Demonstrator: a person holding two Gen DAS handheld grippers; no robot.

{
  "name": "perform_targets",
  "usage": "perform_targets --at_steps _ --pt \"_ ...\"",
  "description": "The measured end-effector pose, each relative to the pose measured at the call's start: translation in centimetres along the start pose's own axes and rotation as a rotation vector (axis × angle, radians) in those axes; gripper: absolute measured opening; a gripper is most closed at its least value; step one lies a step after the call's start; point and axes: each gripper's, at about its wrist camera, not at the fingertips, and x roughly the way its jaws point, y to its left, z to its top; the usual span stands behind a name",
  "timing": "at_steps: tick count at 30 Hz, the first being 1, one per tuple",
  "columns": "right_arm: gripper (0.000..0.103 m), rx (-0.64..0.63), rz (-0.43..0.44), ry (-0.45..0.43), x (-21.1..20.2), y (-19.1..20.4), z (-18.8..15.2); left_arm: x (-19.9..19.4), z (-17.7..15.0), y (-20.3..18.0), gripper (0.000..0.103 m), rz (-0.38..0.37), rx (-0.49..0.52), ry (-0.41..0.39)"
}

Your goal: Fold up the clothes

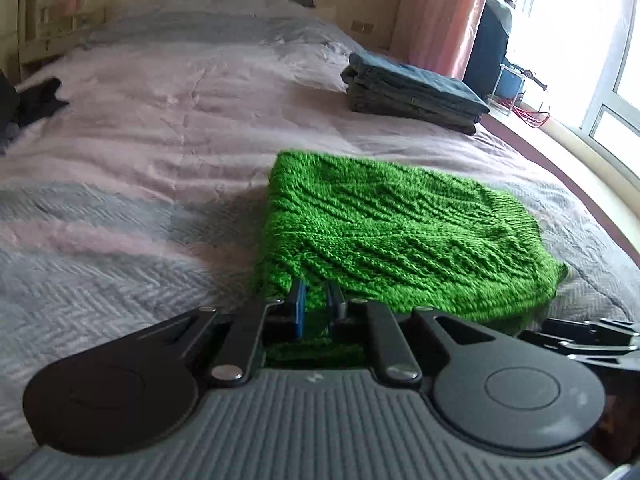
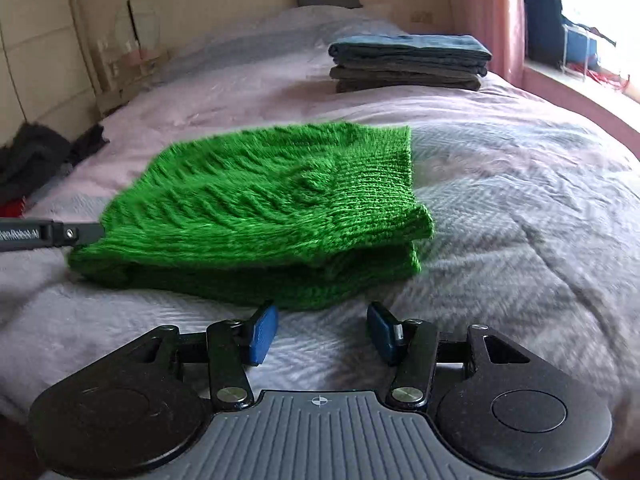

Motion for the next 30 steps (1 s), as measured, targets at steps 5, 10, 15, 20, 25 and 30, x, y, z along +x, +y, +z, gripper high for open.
perform_targets --at_steps 5,10,15,20,25,30 --pt "0.054 0.034 -0.028 -0.040 -3.6 0.1 0.4 -3.3 -0.3 -0.2 0.022 0.048 -0.031 0.006" --pt "0.079 0.024 -0.051 -0.031 -5.5 0.7 0.3 -6.2 -0.7 -0.7 0.042 0.101 -0.064 0.042" --pt "0.079 0.042 -0.070 -0.002 -6.4 1.1 -0.4 -8.6 -1.3 -1.7 0.055 0.138 -0.056 0.066" --pt "0.079 0.052 -0.076 0.015 -7.5 1.5 -1.2 -10.7 -1.9 -3.1 0.058 0.159 -0.023 0.072" --pt "0.079 0.061 -0.087 0.005 -9.1 1.8 -1.7 -12.4 -2.4 -4.2 0.062 0.157 0.001 0.058" --pt "0.080 0.063 -0.097 -0.009 -10.5 2.0 -2.2 -13.9 -3.0 -5.1 0.063 0.148 0.020 0.038"
